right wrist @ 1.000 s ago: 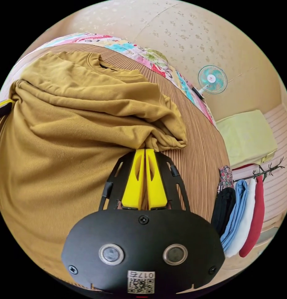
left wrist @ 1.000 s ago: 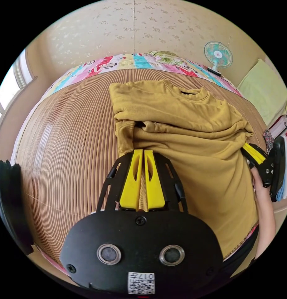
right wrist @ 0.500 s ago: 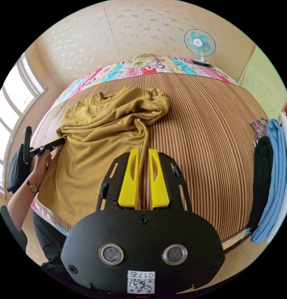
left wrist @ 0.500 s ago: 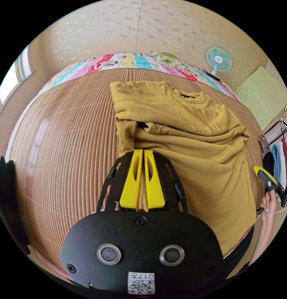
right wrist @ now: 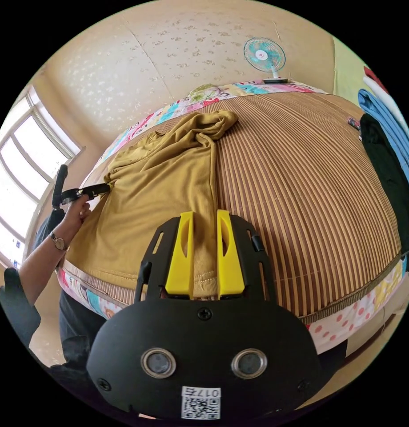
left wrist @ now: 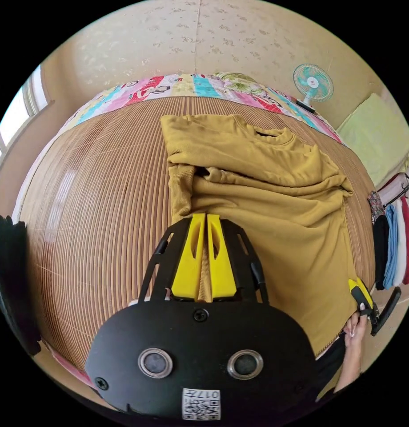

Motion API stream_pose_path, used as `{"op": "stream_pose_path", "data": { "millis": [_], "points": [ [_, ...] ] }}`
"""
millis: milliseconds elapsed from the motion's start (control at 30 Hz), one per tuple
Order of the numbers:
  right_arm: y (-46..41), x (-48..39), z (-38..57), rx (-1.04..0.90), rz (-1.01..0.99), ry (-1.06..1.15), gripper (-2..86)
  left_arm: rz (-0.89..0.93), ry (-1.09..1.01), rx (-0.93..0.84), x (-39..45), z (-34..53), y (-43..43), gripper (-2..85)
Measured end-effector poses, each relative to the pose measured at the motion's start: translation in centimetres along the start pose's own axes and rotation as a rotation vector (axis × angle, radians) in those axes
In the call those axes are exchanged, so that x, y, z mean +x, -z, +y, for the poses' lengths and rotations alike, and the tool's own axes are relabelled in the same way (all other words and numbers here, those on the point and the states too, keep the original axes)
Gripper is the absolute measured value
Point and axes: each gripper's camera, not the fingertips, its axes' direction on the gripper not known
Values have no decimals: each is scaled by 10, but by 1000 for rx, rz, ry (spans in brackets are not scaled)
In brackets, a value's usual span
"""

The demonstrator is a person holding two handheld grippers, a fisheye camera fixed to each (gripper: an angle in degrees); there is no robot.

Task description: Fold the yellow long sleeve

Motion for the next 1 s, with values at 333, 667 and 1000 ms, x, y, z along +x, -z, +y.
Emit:
{"op": "stream_pose_path", "data": {
  "millis": [333,667,1000],
  "points": [
    [-8,25,2,14,-33,1,77,523,281,150,-103,178,125,112],
    [19,22,23,-102,57,8,42,425,175,-55,-55,162,142,39],
    [48,48,48,-153,310,88,60,293,43,-102,-65,178,237,36]
  ]
}}
